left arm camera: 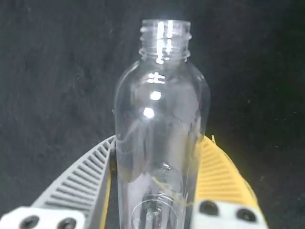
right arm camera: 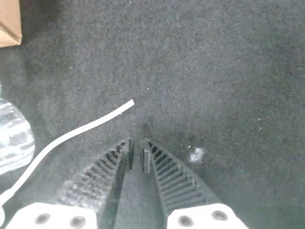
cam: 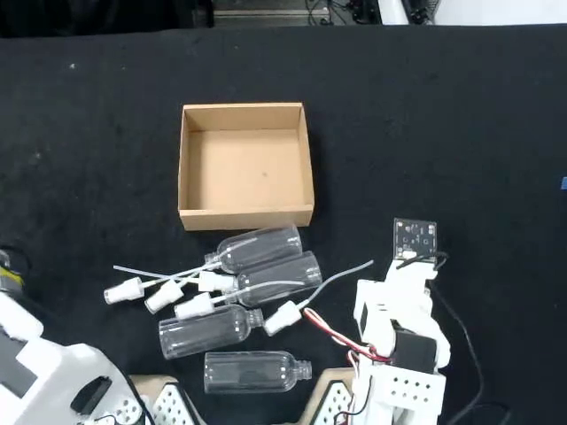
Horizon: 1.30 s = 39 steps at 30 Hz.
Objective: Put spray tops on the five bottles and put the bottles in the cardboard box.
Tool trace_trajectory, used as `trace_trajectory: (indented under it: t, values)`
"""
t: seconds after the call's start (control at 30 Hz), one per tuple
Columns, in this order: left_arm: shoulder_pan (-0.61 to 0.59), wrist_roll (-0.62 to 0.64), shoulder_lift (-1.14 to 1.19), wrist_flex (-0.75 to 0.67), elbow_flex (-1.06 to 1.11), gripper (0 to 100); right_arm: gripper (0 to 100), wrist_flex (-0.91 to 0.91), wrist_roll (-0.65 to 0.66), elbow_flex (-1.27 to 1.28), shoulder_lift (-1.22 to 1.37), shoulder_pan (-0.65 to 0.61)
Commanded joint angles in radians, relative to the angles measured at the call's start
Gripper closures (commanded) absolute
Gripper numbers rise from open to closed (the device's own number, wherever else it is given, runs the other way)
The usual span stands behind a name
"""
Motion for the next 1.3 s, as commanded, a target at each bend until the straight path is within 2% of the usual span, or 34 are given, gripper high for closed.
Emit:
trace_trajectory:
  t: [0.0, 0.1, 0.23, 0.53, 0.67, 0.77, 0.97, 1.13, 1.27]
  values:
    - [-0.044, 0.015, -0.029, -0.017, -0.004, 80, 98.6, 0.011, 0.005, -0.005, -0.096, 0.008]
    - [-0.054, -0.003, -0.029, 0.002, 0.001, 72, 98.6, 0.011, 0.005, -0.005, -0.094, 0.008]
    - [-0.067, -0.014, -0.031, 0.107, -0.010, 62, 98.6, 0.011, 0.005, -0.005, -0.094, 0.008]
    - [-0.002, -0.012, 0.006, 0.107, -0.193, 62, 98.6, 0.011, 0.005, -0.005, -0.094, 0.008]
    - [0.013, -0.006, 0.120, 0.118, -0.326, 68, 98.6, 0.011, 0.005, -0.005, -0.094, 0.008]
    - [0.010, -0.005, 0.247, 0.120, -0.424, 68, 98.6, 0.011, 0.005, -0.005, -0.094, 0.008]
    - [0.008, -0.014, 0.451, 0.319, -0.644, 65, 98.6, 0.011, 0.005, -0.005, -0.094, 0.008]
    - [0.012, -0.017, 0.548, 0.405, -0.782, 65, 98.6, 0.011, 0.005, -0.005, -0.094, 0.008]
    - [0.010, -0.150, 0.563, 0.468, -0.802, 65, 98.6, 0.011, 0.005, -0.005, -0.094, 0.008]
